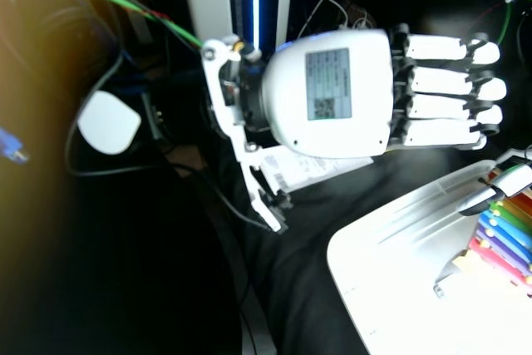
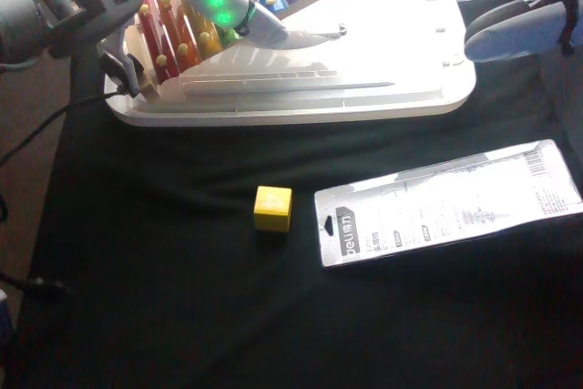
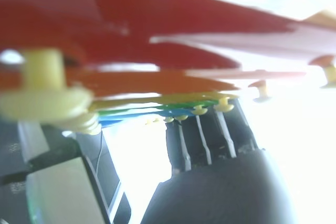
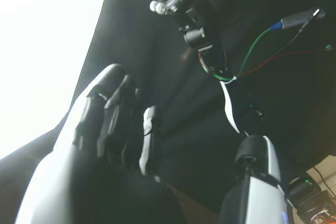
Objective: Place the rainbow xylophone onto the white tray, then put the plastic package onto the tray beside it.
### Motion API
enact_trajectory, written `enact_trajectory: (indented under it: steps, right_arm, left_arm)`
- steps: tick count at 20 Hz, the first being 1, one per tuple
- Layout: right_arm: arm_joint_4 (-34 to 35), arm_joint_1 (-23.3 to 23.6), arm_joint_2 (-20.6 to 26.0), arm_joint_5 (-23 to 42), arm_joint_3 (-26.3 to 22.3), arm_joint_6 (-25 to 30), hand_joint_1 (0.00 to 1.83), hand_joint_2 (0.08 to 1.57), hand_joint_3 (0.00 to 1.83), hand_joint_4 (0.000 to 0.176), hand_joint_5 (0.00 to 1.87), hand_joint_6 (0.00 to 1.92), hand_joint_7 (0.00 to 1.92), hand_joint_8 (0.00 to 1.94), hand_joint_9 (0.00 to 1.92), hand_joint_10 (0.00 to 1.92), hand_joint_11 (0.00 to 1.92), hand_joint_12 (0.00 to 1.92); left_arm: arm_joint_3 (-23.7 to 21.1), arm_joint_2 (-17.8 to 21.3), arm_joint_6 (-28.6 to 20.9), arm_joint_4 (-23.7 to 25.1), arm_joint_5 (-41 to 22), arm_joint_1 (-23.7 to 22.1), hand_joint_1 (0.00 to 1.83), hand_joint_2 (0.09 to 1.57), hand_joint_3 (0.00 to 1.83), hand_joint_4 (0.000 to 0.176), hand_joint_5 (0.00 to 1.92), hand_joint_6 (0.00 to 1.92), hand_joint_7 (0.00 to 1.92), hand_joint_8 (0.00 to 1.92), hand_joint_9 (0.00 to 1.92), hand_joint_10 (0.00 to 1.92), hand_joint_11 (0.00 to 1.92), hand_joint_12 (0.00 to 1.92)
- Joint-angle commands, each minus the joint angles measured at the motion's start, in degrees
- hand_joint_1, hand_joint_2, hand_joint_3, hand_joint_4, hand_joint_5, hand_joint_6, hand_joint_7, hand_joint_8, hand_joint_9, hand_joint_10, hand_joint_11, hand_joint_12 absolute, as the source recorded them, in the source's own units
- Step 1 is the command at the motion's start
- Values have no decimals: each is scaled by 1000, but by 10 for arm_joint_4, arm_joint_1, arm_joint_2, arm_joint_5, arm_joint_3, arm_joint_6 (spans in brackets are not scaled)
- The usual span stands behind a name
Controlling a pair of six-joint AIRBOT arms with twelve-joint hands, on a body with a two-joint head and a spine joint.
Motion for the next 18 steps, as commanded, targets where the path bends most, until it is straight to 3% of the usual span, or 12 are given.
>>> enact_trajectory:
  steps: [1,4,8,11,14,16,18]
  right_arm:
    - [40,10,-1,51,-1,4,776,823,0,106,322,0,344,1,370,0,123,893]
    - [39,10,-2,51,-1,4,870,868,11,99,325,2,362,8,364,4,106,890]
    - [39,10,-2,51,-1,4,862,865,2,112,315,0,338,0,333,0,67,877]
    - [39,10,-3,51,-1,4,887,866,1,124,325,0,329,0,331,0,31,910]
    - [39,11,-3,51,-1,4,872,869,0,123,301,0,332,0,333,1,37,871]
    - [39,11,-3,51,-1,4,869,876,0,104,260,0,323,0,334,0,60,810]
    - [39,11,-4,51,-1,4,882,858,1,102,253,0,308,0,322,0,122,736]
  left_arm:
    - [5,-2,-10,-24,-50,-2,1267,1077,0,0,792,0,829,0,810,0,426,740]
    - [5,-4,-13,-25,-51,3,1297,1020,0,0,762,0,767,1,728,0,459,563]
    - [6,-6,-13,-25,-52,3,1243,976,3,0,545,0,558,0,486,0,370,205]
    - [9,-8,-13,-25,-52,3,1145,905,0,0,400,0,446,0,342,0,258,122]
    - [10,-11,-13,-25,-52,3,1101,877,0,0,341,0,390,0,243,0,160,69]
    - [10,-11,-13,-25,-51,3,1098,869,0,0,305,0,349,0,184,0,83,31]
    - [10,-11,-13,-25,-50,3,1087,851,0,5,282,0,310,0,135,0,33,7]
